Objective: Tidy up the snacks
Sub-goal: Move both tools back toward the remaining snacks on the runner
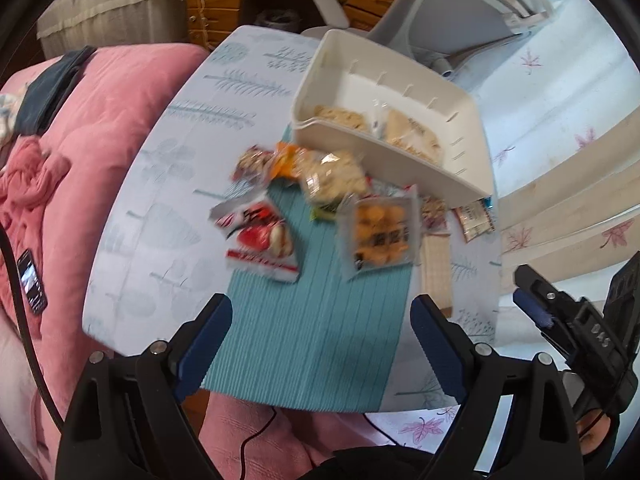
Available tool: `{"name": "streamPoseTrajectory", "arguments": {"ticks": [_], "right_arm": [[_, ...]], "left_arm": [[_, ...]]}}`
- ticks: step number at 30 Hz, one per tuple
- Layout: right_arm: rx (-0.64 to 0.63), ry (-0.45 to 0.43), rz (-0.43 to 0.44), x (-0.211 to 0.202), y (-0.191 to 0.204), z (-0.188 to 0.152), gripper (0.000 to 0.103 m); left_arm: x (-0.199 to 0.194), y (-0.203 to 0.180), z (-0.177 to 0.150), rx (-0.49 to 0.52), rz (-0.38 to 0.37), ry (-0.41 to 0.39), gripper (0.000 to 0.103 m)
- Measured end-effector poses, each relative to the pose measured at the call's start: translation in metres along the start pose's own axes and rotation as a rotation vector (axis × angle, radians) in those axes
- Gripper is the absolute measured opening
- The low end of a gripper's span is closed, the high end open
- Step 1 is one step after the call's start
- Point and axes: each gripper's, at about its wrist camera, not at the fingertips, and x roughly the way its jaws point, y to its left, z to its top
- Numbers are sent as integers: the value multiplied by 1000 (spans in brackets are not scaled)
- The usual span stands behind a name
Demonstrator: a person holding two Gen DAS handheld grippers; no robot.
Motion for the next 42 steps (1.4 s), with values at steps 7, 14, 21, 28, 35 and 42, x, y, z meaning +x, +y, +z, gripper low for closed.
{"name": "streamPoseTrajectory", "arguments": {"ticks": [7, 14, 21, 28, 35, 42], "right_arm": [[159, 93, 98, 22, -10, -14, 85], [343, 119, 131, 49, -6, -22, 94], [558, 104, 128, 70, -10, -31, 96], [746, 77, 123, 93, -15, -30, 97], [908, 75, 74, 124, -19, -27, 97], [936, 101, 34, 150, -18, -19, 97]], "left_arm": [[3, 28, -2, -35, 29, 20, 90], [10, 50, 21, -11, 15, 48, 94], [33, 61, 51, 50, 2, 142, 94], [77, 74, 74, 39, -21, 318, 94], [124, 84, 91, 45, 20, 483, 94], [156, 78, 105, 60, -5, 572, 94]]}}
